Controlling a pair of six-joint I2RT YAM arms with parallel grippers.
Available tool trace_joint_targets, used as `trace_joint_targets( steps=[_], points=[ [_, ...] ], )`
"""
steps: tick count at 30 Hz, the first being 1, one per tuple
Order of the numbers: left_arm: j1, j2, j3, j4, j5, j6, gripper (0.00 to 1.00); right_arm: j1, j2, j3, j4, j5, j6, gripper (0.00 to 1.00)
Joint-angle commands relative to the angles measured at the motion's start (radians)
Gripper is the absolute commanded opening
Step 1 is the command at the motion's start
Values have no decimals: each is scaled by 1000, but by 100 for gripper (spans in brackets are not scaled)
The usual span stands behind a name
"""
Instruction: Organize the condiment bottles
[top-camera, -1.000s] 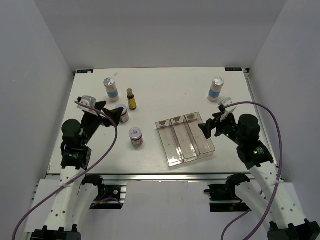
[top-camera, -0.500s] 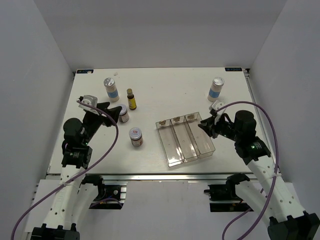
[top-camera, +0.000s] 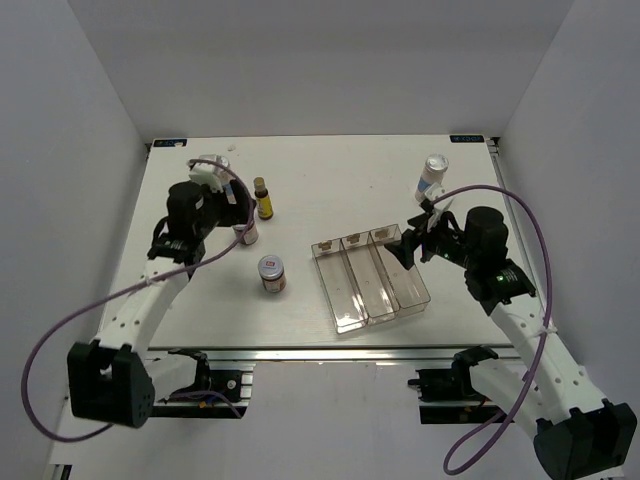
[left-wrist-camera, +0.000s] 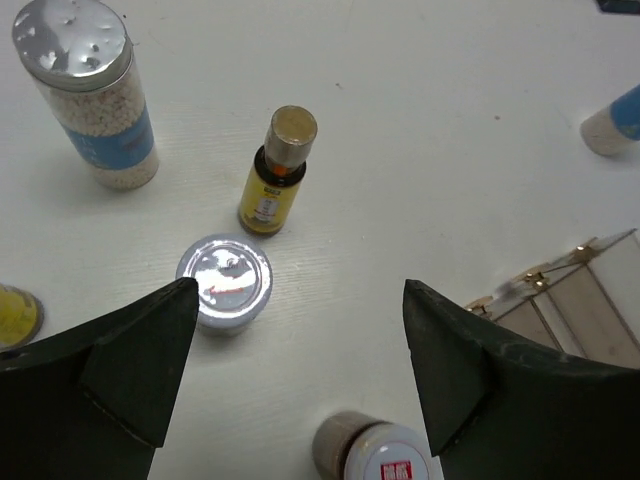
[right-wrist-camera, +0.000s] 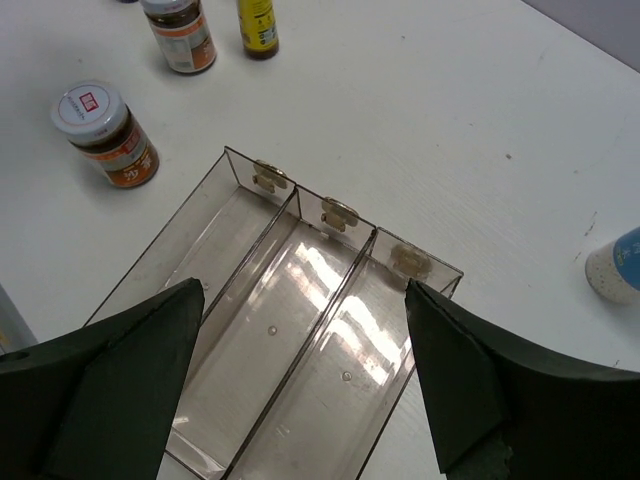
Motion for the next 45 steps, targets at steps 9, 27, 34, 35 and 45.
trace_joint_targets(
  steps=[9,27,34,35,45],
  points=[
    [-109,401,346,-119,-270,69,94,-3,-137,-26,76,69,33,89],
    [-196,697,549,-69,-457,97,66,-1,-139,-30,67,70,20,89],
    [-196,689,529,-49,-491,112,48,-3,-131,-29,63,59,20,89],
    [-196,688,528,-46,-488,114,43,-3,-131,-29,63,59,20,89],
    [-205,634,523,-15,-442,117,3,-1,-123,-33,62,66,17,89]
  ],
)
